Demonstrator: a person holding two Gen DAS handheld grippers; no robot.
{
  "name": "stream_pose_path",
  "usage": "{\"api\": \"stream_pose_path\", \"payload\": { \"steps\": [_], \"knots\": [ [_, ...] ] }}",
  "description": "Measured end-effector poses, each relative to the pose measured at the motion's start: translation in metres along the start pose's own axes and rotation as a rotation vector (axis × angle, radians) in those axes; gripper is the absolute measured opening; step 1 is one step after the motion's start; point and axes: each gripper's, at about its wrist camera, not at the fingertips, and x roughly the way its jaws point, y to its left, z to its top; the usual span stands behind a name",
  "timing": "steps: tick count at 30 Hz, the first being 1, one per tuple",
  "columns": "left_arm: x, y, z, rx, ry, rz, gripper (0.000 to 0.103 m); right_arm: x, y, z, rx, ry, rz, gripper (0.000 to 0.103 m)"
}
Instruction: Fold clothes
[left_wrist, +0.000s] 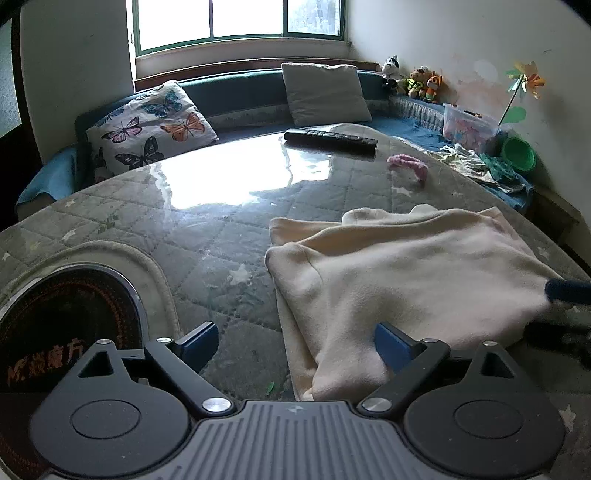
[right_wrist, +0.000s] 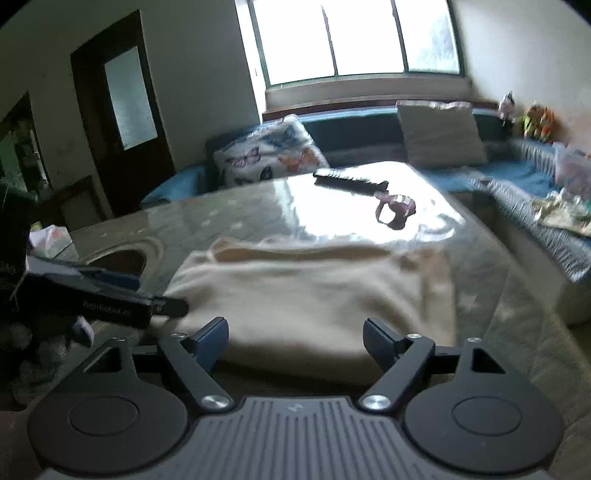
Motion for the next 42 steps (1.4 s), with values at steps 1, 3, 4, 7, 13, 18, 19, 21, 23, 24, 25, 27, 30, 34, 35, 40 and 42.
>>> {"api": "stream_pose_path", "payload": {
  "steps": [1, 3, 4, 7, 13, 18, 19, 21, 23, 24, 25, 27, 30, 34, 35, 40, 42],
  "knots": [
    [0.0, 0.0, -0.001, -0.001, 0.002, 0.0, 0.094, 0.002, -0.001, -0.003, 0.003, 0.008, -0.004, 0.082],
    [-0.002, 0.001, -0.001, -0.002, 0.0, -0.001, 0.094, 0.003, -0.002, -0.005, 0.003, 0.018, -0.008, 0.082],
    [-0.003, 0.001, -0.002, -0.003, -0.002, 0.0, 0.095, 0.002, -0.001, -0.005, -0.002, 0.016, -0.006, 0.083],
    [-0.01, 0.003, -0.002, -0.012, -0.012, -0.001, 0.096, -0.003, 0.003, -0.002, -0.018, 0.007, -0.003, 0.085],
    [-0.021, 0.001, -0.006, -0.01, -0.024, 0.006, 0.101, -0.006, 0.009, -0.005, -0.023, -0.001, -0.034, 0.089],
    [-0.03, -0.003, -0.013, 0.003, -0.03, -0.001, 0.103, -0.007, 0.014, -0.009, -0.025, 0.003, -0.066, 0.094],
    [-0.031, -0.004, -0.014, 0.007, -0.031, 0.0, 0.103, -0.007, 0.014, -0.009, -0.022, 0.004, -0.071, 0.094],
    [-0.035, -0.004, -0.018, 0.01, -0.034, 0.001, 0.103, -0.008, 0.016, -0.011, -0.017, 0.007, -0.086, 0.095],
    [-0.038, -0.004, -0.021, 0.009, -0.034, 0.002, 0.103, -0.008, 0.018, -0.012, -0.017, 0.011, -0.104, 0.1],
    [-0.04, -0.004, -0.022, 0.009, -0.035, 0.003, 0.103, -0.008, 0.019, -0.013, -0.021, 0.015, -0.116, 0.101],
    [-0.041, -0.003, -0.024, 0.01, -0.036, 0.004, 0.103, -0.008, 0.021, -0.014, -0.026, 0.019, -0.126, 0.101],
    [-0.044, -0.003, -0.028, 0.009, -0.038, 0.005, 0.103, -0.008, 0.024, -0.015, -0.037, 0.028, -0.143, 0.103],
    [-0.049, -0.003, -0.032, 0.006, -0.039, 0.001, 0.103, -0.01, 0.029, -0.017, -0.05, 0.036, -0.162, 0.103],
    [-0.056, -0.002, -0.037, 0.003, -0.043, 0.002, 0.103, -0.012, 0.035, -0.019, -0.062, 0.041, -0.188, 0.103],
    [-0.058, -0.002, -0.038, 0.002, -0.044, 0.003, 0.103, -0.013, 0.037, -0.02, -0.066, 0.044, -0.195, 0.103],
    [-0.066, 0.0, -0.044, 0.001, -0.058, 0.007, 0.103, -0.015, 0.044, -0.024, -0.077, 0.056, -0.232, 0.103],
    [-0.071, 0.0, -0.046, 0.002, -0.068, 0.009, 0.103, -0.017, 0.046, -0.025, -0.075, 0.055, -0.241, 0.103]
  ]
}}
